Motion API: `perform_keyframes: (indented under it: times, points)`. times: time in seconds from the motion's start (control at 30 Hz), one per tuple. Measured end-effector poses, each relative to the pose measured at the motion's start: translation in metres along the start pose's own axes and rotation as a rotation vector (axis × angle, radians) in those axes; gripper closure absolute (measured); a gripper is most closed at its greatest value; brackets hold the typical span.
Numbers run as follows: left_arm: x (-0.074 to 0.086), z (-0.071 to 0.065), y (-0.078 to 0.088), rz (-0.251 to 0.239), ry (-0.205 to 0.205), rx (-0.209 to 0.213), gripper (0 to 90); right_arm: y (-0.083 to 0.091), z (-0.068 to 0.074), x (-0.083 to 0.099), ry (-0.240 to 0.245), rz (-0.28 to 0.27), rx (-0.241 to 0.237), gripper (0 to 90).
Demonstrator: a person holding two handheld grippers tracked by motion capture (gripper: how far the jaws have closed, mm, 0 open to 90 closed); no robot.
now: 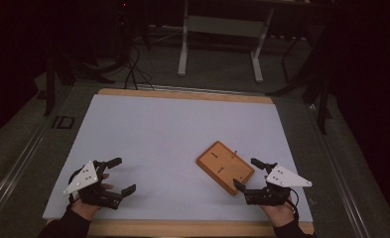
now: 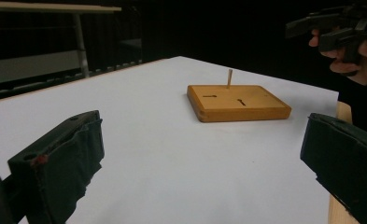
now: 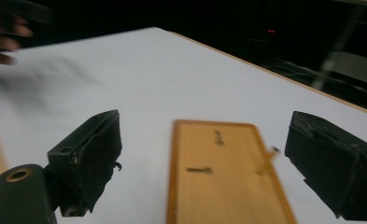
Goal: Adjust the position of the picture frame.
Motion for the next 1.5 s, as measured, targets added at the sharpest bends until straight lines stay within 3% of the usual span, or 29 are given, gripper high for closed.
perform_keyframes:
  times: [0.07, 0.2, 0.4, 0.63, 0.9, 1.13, 1.5]
  points:
    - [0.000, -0.001, 0.000, 0.000, -0.005, -0.002, 0.0, -0.006, -0.003, 0.001, 0.022, 0.027, 0.004, 10.7]
    - [0.002, -0.002, -0.001, 0.017, -0.037, -0.007, 0.0, -0.013, -0.006, 0.002, 0.006, 0.038, -0.008, 10.8]
    - [0.002, -0.005, -0.006, 0.007, -0.010, 0.017, 0.0, -0.029, -0.024, 0.008, -0.019, 0.067, 0.022, 13.7]
    - [0.007, -0.013, -0.014, 0.035, -0.027, 0.050, 0.0, -0.044, -0.041, 0.018, -0.033, 0.096, 0.057, 19.2]
    - [0.005, -0.011, -0.010, 0.027, -0.022, 0.039, 0.0, -0.055, -0.061, 0.032, -0.057, 0.133, 0.095, 27.0]
    - [0.007, -0.012, -0.012, 0.037, -0.024, 0.044, 0.0, -0.070, -0.070, 0.045, -0.079, 0.186, 0.085, 36.5]
    - [0.007, -0.011, -0.012, 0.041, -0.027, 0.043, 0.0, -0.087, -0.074, 0.062, -0.063, 0.246, 0.084, 51.8]
Point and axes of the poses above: each handheld gripper's, and its own axes: y roughly backward along the jaws, x roughly out of its underside, z roughly to its left, the point moved 9 cm from there along -y, roughly forward along the jaws, and after that the axes turned 1 degree about -z, right-handed, at the moved point
